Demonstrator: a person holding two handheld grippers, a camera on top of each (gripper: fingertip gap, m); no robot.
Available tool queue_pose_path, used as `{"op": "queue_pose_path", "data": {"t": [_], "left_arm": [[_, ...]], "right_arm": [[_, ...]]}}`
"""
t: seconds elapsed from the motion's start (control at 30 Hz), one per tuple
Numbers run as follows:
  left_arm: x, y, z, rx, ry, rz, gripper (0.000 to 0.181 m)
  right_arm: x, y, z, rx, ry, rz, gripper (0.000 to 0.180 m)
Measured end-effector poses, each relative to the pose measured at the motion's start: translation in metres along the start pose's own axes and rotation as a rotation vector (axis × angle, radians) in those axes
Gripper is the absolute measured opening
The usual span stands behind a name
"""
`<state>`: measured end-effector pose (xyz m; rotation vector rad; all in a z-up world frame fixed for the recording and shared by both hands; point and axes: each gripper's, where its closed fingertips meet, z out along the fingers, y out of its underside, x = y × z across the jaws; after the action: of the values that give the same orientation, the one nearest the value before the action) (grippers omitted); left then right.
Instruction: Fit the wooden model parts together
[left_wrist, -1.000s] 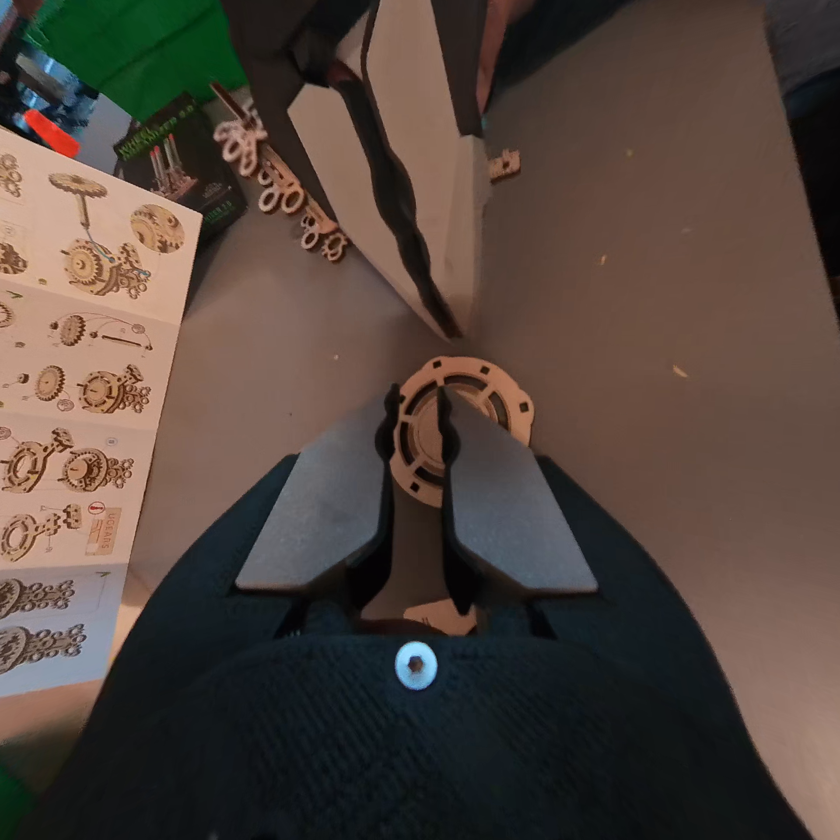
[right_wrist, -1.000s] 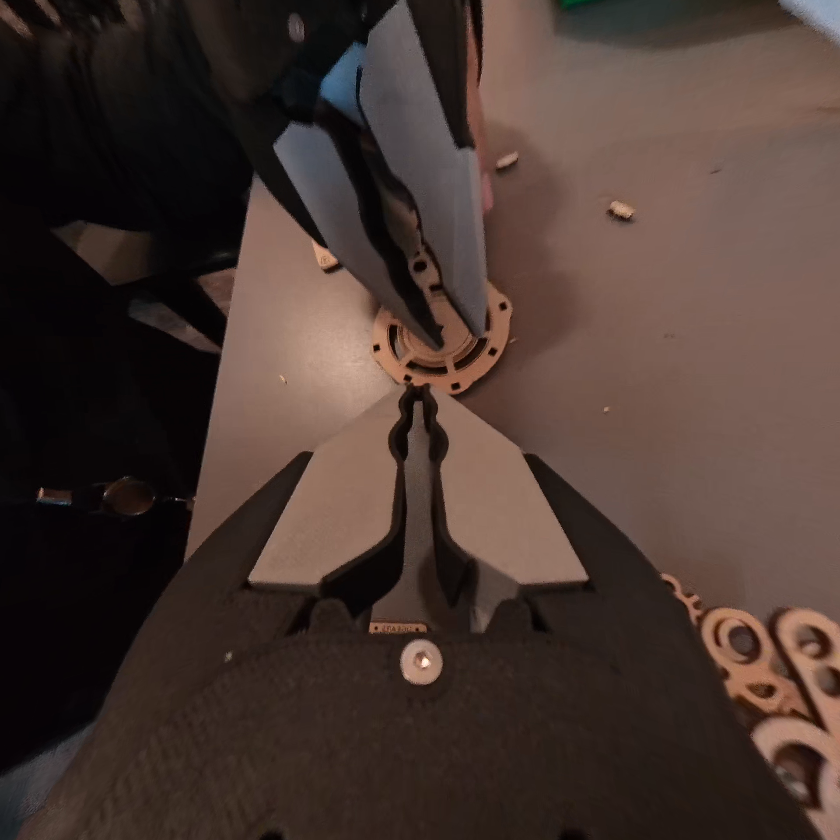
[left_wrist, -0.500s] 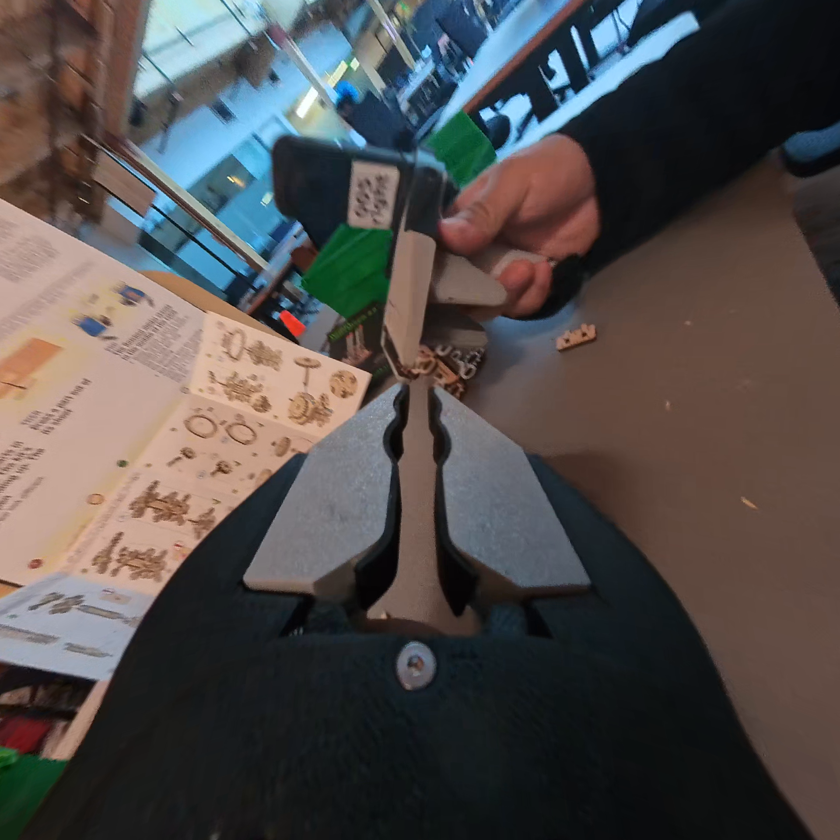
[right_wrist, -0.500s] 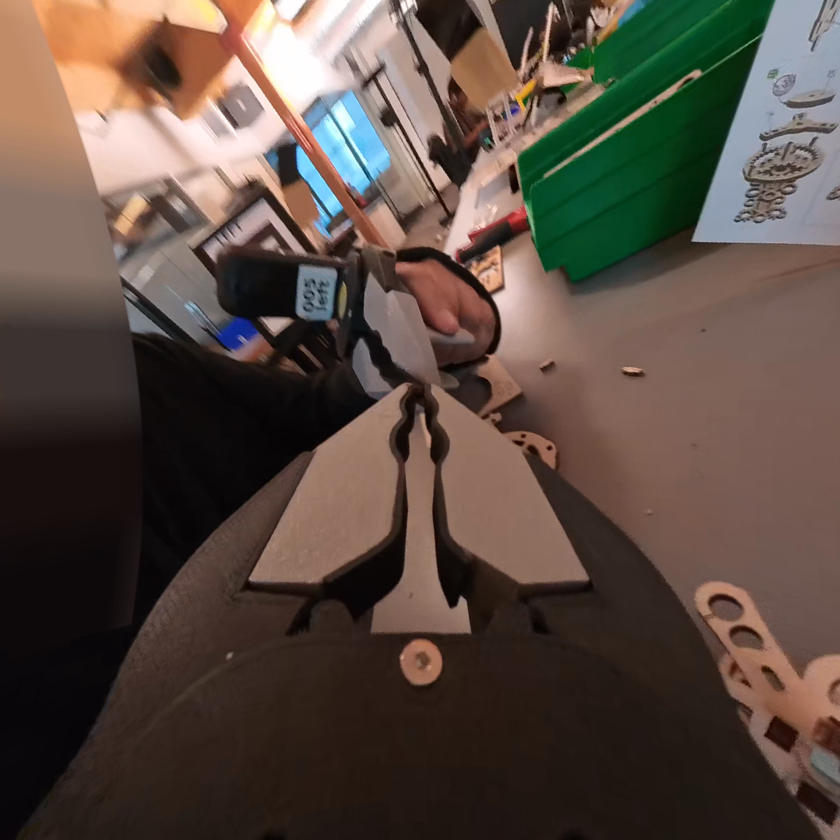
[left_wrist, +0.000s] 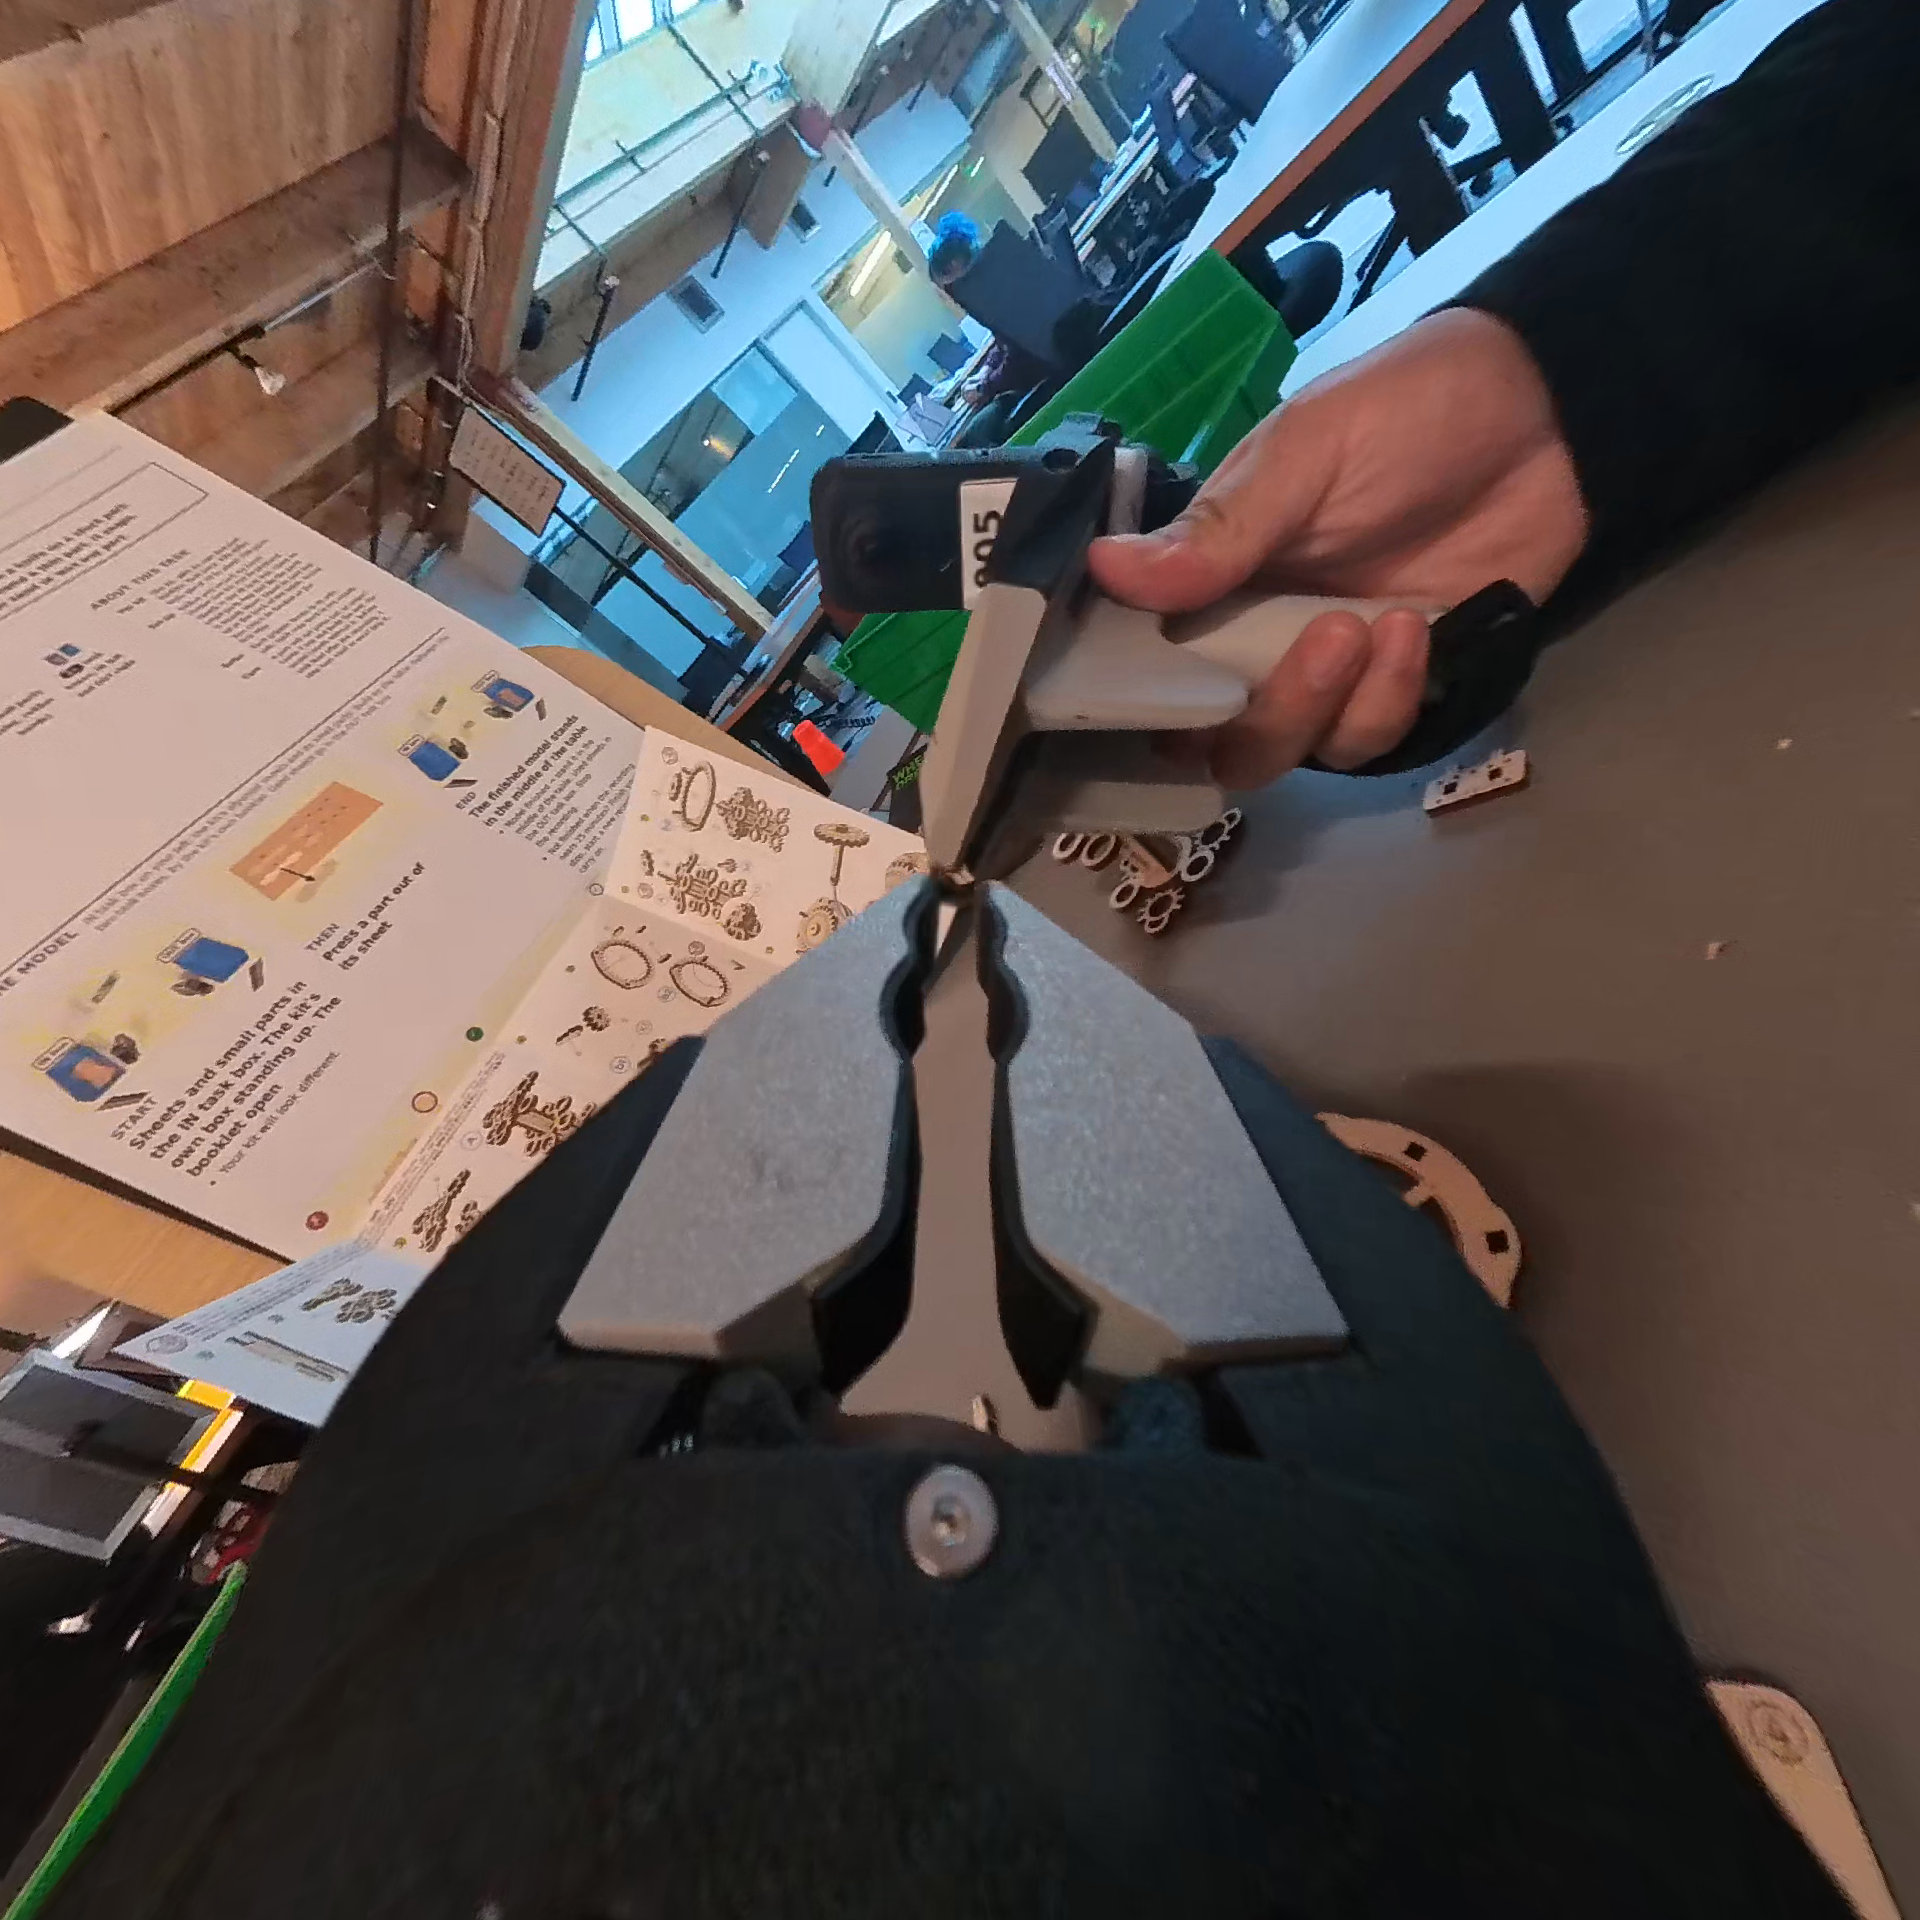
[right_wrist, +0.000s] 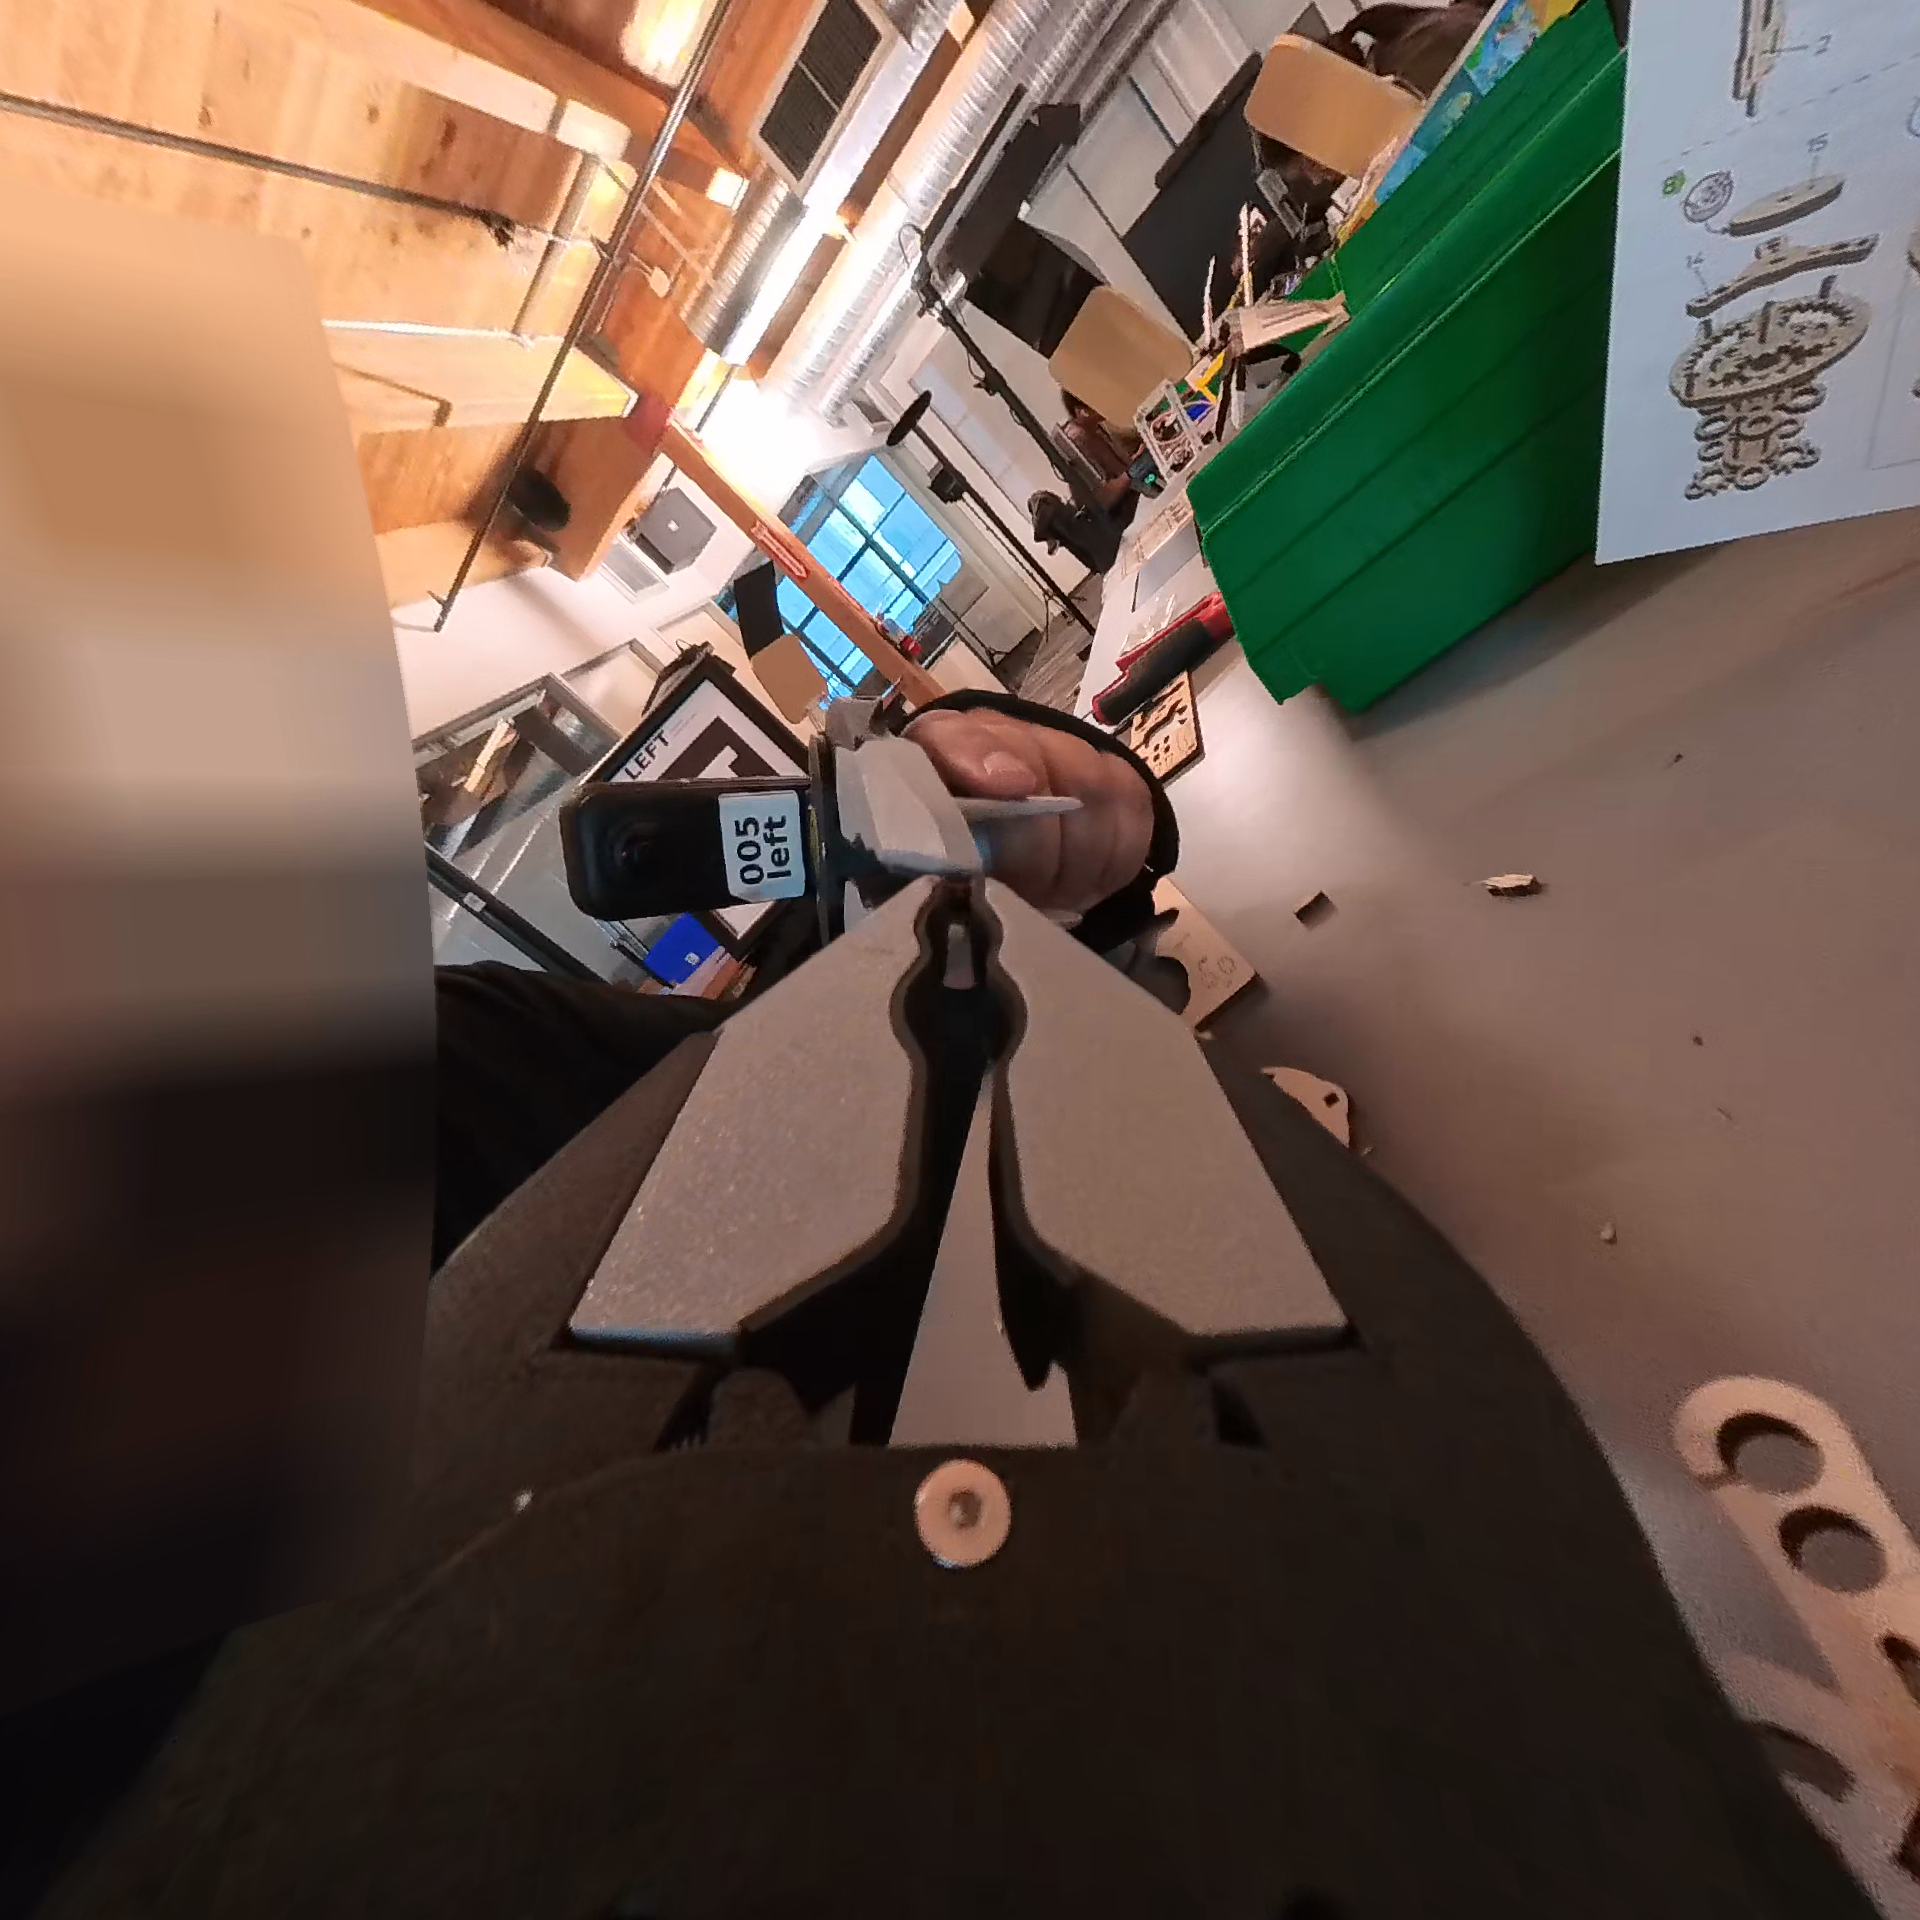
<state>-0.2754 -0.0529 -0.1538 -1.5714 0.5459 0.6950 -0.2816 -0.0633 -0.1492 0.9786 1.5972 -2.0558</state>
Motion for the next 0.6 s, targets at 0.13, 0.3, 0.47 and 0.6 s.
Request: {"op": "queue_pose_path", "data": {"t": [0.13, 0.3, 0.47, 0.6], "left_arm": [[-0.005, -0.002, -0.002, 0.007, -0.023, 0.008, 0.0], [-0.005, -0.003, -0.002, 0.011, -0.014, -0.003, 0.0], [-0.008, -0.004, -0.005, 0.026, -0.008, -0.03, 0.0], [-0.009, -0.009, -0.008, 0.063, -0.008, -0.028, 0.0]], "right_arm": [[-0.002, -0.002, 0.0, 0.016, -0.011, 0.003, 0.0], [-0.004, -0.002, 0.001, 0.012, 0.01, -0.038, 0.0], [-0.006, -0.008, -0.005, 0.027, 0.008, -0.065, 0.018], [-0.007, -0.014, -0.015, 0.022, 0.094, -0.206, 0.025]]}}
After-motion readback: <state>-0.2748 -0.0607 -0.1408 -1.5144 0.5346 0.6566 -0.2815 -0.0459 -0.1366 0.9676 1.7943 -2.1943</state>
